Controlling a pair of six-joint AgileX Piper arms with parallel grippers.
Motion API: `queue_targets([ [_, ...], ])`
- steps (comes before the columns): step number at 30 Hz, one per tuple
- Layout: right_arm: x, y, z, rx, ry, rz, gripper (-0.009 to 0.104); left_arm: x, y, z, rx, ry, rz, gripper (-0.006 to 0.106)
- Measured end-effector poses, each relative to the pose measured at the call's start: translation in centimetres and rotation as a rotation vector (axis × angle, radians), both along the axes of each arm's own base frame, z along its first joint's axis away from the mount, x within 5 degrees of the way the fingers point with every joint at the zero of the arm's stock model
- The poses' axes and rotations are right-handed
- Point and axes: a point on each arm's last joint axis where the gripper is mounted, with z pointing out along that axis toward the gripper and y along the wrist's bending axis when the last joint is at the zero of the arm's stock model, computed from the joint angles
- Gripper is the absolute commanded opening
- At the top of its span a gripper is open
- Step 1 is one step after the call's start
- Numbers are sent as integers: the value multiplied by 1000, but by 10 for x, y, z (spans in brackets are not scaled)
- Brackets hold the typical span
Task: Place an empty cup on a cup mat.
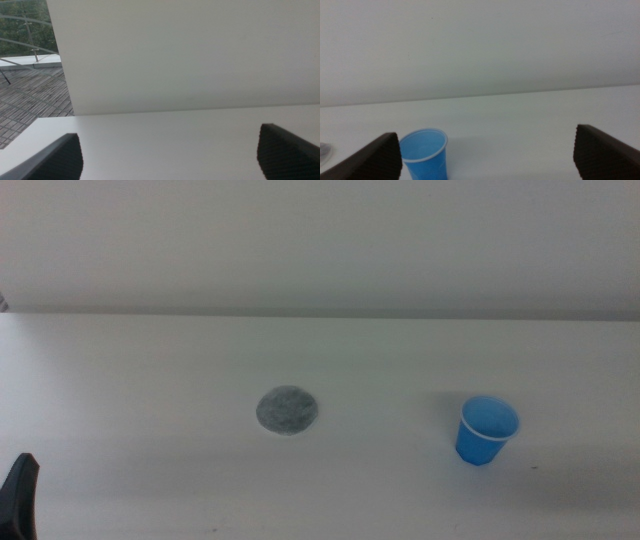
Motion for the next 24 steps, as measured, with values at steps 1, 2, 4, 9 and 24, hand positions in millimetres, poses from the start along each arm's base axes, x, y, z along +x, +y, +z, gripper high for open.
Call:
queue_targets([
  [1, 0, 0, 0, 2, 0, 0, 91, 0, 0, 0, 0, 0, 0, 94],
  [2, 0, 0, 0, -1, 0, 0, 91, 0, 0, 0, 0, 0, 0, 94],
  [4, 0, 0, 0, -5, 0, 1, 91, 0, 0, 0, 0, 0, 0, 94],
  [9, 0, 0, 3, -9, 72, 2, 91, 0, 0, 0, 0, 0, 0, 94],
  [24, 86, 4, 133, 11, 317, 5, 91, 0, 0, 0, 0, 0, 0, 94],
])
